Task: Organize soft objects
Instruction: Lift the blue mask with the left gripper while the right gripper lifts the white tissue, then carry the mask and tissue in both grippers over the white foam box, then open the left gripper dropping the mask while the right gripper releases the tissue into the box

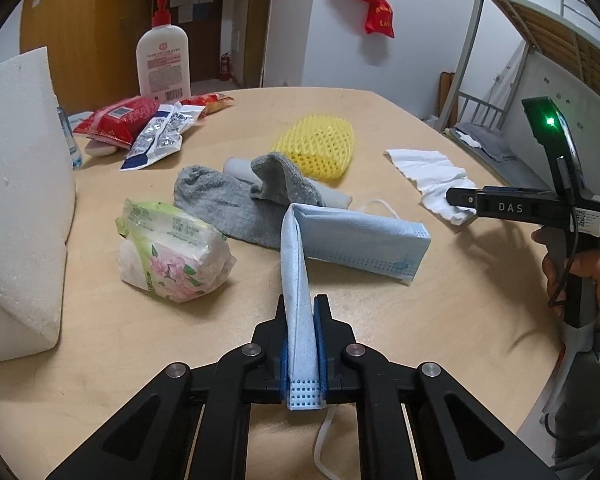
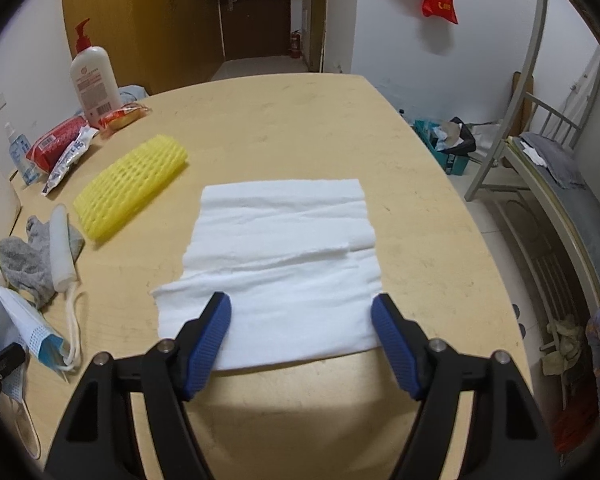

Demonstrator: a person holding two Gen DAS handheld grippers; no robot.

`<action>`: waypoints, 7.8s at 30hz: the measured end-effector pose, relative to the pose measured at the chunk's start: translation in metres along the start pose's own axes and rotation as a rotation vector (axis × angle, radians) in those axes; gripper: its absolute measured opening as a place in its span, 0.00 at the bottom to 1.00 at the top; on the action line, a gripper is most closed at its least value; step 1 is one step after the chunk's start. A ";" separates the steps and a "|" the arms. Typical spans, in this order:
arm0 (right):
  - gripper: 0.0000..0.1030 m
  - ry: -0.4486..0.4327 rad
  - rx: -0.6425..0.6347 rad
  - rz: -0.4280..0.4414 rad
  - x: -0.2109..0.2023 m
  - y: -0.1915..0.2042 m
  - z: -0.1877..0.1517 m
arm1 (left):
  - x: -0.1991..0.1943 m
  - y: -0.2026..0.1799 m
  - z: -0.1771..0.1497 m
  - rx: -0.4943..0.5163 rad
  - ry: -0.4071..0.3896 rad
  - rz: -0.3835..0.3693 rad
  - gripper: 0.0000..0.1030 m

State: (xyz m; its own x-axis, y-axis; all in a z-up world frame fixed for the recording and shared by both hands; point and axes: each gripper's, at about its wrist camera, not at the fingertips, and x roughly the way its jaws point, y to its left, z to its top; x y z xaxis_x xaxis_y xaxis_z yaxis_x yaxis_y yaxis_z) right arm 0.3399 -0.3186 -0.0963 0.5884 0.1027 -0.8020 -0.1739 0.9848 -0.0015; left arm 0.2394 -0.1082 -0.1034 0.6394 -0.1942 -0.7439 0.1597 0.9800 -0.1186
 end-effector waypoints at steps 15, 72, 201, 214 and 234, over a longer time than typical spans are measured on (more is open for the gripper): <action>0.11 -0.009 -0.010 0.043 -0.006 -0.007 -0.001 | -0.014 0.001 0.003 0.005 -0.055 -0.009 0.11; 0.11 -0.468 0.120 0.118 -0.194 -0.001 -0.068 | -0.173 -0.015 -0.016 0.037 -0.386 0.058 0.03; 0.11 -0.486 -0.303 0.588 -0.184 0.290 0.053 | -0.227 0.208 0.060 -0.210 -0.473 0.379 0.03; 0.11 -0.483 -0.289 0.566 -0.180 0.286 0.056 | -0.187 0.228 0.081 -0.221 -0.374 0.335 0.03; 0.11 -0.478 -0.276 0.548 -0.181 0.283 0.058 | -0.168 0.224 0.088 -0.190 -0.309 0.369 0.64</action>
State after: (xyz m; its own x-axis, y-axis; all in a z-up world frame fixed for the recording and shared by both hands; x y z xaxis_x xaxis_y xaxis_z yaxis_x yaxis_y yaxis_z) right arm 0.2300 -0.0499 0.0826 0.6273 0.6760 -0.3866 -0.6917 0.7118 0.1221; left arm 0.2337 0.1400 0.0533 0.8246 0.1901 -0.5328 -0.2391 0.9707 -0.0238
